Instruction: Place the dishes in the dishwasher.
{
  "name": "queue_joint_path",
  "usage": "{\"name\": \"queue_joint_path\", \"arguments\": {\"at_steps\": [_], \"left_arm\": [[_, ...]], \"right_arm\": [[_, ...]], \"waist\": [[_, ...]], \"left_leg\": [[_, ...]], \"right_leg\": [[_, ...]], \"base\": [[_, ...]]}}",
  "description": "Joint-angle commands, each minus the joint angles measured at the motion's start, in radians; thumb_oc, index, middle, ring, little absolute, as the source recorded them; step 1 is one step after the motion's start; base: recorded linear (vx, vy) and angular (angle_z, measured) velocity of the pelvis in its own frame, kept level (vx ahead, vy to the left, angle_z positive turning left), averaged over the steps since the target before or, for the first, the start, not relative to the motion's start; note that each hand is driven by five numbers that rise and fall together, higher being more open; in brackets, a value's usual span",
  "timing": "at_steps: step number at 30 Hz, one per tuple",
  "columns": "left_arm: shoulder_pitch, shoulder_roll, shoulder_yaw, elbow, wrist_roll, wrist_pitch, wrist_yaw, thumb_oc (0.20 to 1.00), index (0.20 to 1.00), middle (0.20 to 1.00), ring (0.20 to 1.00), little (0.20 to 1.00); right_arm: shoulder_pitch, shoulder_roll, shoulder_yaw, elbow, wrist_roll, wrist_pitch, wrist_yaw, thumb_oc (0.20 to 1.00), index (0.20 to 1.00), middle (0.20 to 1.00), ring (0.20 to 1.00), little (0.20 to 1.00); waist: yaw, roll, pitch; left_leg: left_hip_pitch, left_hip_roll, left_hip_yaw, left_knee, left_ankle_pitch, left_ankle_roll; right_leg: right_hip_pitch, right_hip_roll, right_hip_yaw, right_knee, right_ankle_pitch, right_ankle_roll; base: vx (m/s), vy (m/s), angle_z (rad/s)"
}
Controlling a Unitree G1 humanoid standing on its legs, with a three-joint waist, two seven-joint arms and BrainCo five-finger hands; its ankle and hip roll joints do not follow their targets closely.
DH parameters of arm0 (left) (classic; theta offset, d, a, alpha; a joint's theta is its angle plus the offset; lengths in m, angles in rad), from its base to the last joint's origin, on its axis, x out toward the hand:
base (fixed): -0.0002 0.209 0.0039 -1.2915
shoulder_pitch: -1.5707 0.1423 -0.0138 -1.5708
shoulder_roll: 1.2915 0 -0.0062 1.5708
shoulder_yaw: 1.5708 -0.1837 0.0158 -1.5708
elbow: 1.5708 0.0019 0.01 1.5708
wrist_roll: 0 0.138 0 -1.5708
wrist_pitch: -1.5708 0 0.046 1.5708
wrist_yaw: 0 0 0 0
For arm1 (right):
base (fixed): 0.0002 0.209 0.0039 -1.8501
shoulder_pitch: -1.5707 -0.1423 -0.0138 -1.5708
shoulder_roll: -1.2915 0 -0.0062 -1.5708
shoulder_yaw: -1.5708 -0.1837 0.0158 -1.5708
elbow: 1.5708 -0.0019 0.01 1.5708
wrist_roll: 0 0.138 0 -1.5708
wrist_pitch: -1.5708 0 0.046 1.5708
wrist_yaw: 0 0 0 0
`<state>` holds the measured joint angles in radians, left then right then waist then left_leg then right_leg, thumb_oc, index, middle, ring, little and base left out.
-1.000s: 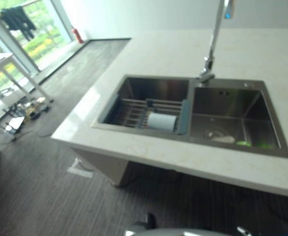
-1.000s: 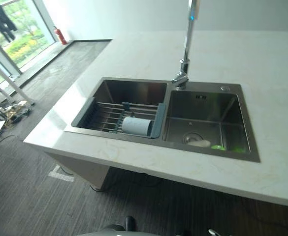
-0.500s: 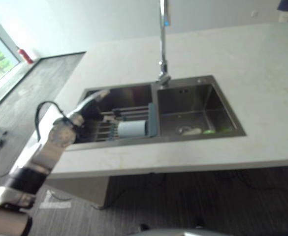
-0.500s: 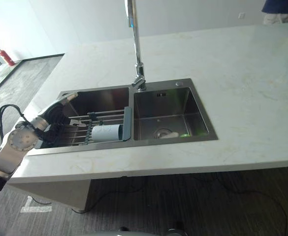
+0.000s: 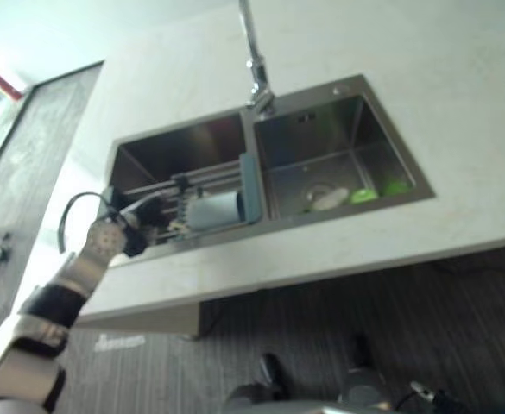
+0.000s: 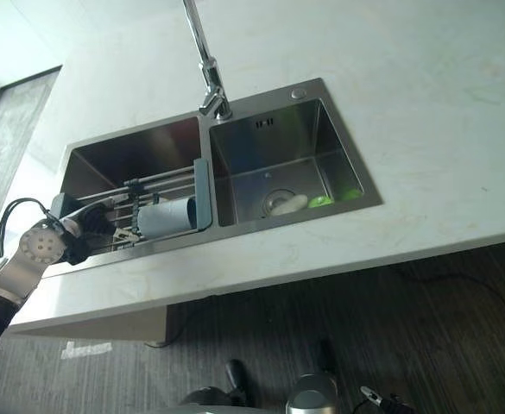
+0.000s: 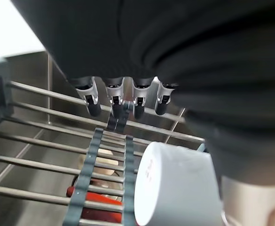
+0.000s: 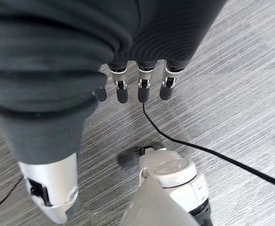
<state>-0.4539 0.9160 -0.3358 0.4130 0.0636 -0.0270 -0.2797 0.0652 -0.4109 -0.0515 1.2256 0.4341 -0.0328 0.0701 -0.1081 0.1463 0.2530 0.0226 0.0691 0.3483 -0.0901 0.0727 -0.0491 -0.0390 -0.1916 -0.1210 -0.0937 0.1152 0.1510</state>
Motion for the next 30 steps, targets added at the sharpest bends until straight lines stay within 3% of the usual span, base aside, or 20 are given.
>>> {"name": "queue_joint_path", "arguments": {"at_steps": [1, 3, 7, 11, 26, 30], "left_arm": [[-0.125, 0.051, 0.04, 0.041, 0.0, -0.025, 0.032, 1.0, 1.0, 1.0, 1.0, 1.0], [-0.13, 0.047, 0.04, 0.051, -0.005, -0.013, 0.058, 1.0, 1.0, 1.0, 1.0, 1.0], [-0.109, 0.023, 0.066, 0.093, -0.026, -0.011, 0.205, 1.0, 1.0, 1.0, 1.0, 1.0], [-0.094, -0.021, 0.1, 0.115, -0.015, -0.047, 0.276, 1.0, 1.0, 1.0, 1.0, 1.0], [-0.176, -0.031, -0.009, 0.06, 0.041, -0.012, 0.152, 1.0, 1.0, 1.0, 1.0, 1.0], [-0.196, -0.024, -0.043, 0.058, 0.044, -0.006, 0.068, 1.0, 1.0, 1.0, 1.0, 1.0]], "right_arm": [[-0.049, 0.006, -0.002, 0.005, 0.057, -0.019, 0.004, 1.0, 1.0, 1.0, 1.0, 1.0], [-0.048, 0.004, -0.013, -0.001, 0.081, -0.024, 0.004, 1.0, 1.0, 1.0, 1.0, 1.0], [-0.037, 0.015, -0.017, -0.021, 0.126, -0.027, -0.022, 1.0, 1.0, 1.0, 1.0, 1.0], [-0.027, 0.024, -0.029, -0.021, 0.118, -0.022, -0.03, 1.0, 1.0, 1.0, 1.0, 1.0], [-0.031, 0.012, -0.024, -0.038, 0.12, -0.021, -0.018, 1.0, 1.0, 1.0, 1.0, 1.0], [-0.03, 0.005, -0.027, -0.034, 0.121, -0.021, -0.017, 1.0, 1.0, 1.0, 1.0, 1.0]], "waist": [[-0.016, -0.036, 0.011], [-0.019, -0.033, 0.016], [-0.029, -0.032, 0.017], [-0.039, -0.035, 0.02], [-0.075, -0.021, 0.041], [-0.086, -0.013, 0.043]], "left_leg": [[-0.004, -0.044, -0.08, 0.037, -0.103, 0.039], [-0.007, -0.047, -0.083, 0.038, -0.103, 0.038], [-0.01, -0.052, -0.093, 0.037, -0.103, 0.037], [-0.007, -0.052, -0.098, 0.041, -0.105, 0.036], [-0.005, -0.061, -0.108, 0.043, -0.114, 0.038], [-0.002, -0.065, -0.108, 0.044, -0.118, 0.038]], "right_leg": [[-0.022, -0.055, -0.027, 0.052, -0.018, 0.063], [-0.024, -0.055, -0.026, 0.048, -0.016, 0.063], [-0.027, -0.042, -0.008, 0.044, -0.022, 0.056], [-0.027, -0.034, 0.012, 0.044, -0.025, 0.05], [-0.041, -0.021, 0.063, 0.044, -0.027, 0.048], [-0.043, -0.017, 0.078, 0.042, -0.026, 0.049]], "base": [[0.0, 0.0, 0.0], [0.0, 0.0, 0.0], [0.0, 0.0, 0.0], [0.02, -0.01, 0.0], [0.0, 0.003, -0.01], [0.0, 0.0, 0.0]]}}
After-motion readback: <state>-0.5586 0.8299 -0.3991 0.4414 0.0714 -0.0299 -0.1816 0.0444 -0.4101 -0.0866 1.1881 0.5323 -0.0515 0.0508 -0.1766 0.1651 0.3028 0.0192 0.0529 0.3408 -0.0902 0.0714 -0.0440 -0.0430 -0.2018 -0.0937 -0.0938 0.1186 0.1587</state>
